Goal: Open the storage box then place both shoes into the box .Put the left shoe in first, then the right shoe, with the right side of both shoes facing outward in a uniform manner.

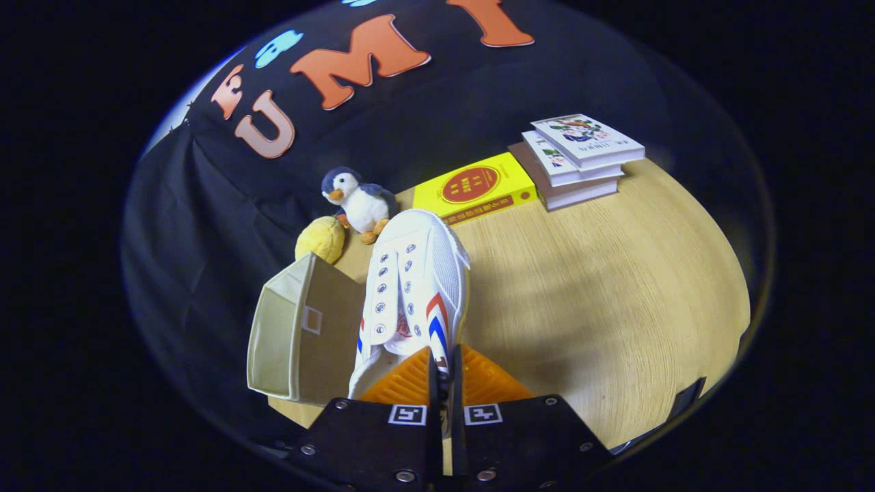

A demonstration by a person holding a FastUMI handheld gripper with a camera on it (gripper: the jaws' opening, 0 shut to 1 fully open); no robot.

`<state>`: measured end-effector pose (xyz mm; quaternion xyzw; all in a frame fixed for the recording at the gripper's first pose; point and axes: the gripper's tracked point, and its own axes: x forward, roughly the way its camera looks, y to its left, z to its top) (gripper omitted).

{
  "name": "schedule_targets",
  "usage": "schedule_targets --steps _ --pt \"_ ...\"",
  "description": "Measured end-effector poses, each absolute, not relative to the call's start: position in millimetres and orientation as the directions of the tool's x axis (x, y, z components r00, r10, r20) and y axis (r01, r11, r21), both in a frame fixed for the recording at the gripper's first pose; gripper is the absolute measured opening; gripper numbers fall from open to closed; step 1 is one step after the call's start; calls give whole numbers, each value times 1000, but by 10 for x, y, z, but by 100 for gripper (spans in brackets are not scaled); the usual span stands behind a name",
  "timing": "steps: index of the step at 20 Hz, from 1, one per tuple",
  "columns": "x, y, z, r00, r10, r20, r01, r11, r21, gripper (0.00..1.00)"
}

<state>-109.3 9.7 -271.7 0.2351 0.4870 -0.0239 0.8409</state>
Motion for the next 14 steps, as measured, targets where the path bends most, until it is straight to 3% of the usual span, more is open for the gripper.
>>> schedule_targets --steps 8,14 --pt "-602 1084 -2098 557 306 -772 91 902 422 6" --pt "-401 1765 -2074 526 333 -783 6 919 395 6"
